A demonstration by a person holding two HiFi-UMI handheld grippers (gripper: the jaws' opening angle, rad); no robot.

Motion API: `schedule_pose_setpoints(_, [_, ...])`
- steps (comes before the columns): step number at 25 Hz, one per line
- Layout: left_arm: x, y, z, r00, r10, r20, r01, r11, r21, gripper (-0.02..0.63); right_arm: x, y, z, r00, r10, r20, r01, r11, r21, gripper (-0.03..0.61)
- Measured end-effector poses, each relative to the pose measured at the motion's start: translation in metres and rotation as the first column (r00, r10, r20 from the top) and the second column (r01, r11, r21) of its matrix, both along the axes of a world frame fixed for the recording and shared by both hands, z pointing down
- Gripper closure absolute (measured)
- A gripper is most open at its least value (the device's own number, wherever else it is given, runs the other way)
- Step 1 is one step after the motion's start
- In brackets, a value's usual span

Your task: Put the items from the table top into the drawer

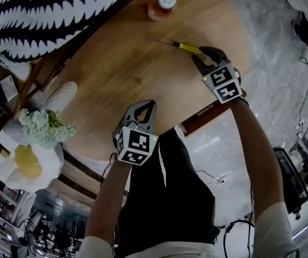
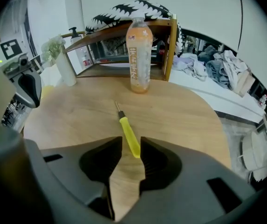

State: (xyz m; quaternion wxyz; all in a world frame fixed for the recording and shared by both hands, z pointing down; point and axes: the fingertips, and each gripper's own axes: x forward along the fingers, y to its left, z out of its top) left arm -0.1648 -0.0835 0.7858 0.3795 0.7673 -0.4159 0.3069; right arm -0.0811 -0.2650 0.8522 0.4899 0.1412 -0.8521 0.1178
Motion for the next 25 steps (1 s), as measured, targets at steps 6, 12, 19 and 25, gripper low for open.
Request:
schedule_pose_setpoints(6, [-0.008,0.003,0.008,1.0,-0.006,-0.002,0.006,1.0,-0.009,0.592,-0.006,-0.003,0.019,0.999,-0.02,-0.032,0.02,1.0,-0.012,0.443])
schedule_pose_setpoints(12, [-0.007,0.011,0.016,1.0,-0.001,0.006,0.001,1.0,-0.028,0.592,-0.006,0.002,0.015,1.0,-0.002,-0.008,0.002,1.0,-0.004,0.499])
schedule_pose_setpoints(19, [0.01,0.018,0.011,0.999,0.037,0.012,-0.037,0.999,-0.03,0.592,0.015,0.031,-0.003,0.999,0.041,0.03,-0.04,0.999,-0.034,0.499])
schedule_pose_setpoints(25, [0.033,0.02,0.006,0.997,0.078,0.015,-0.078,0.997,-0.027,0.592,0.046,0.059,-0.013,0.995,0.091,0.039,-0.089,0.995,-0.052,0.499])
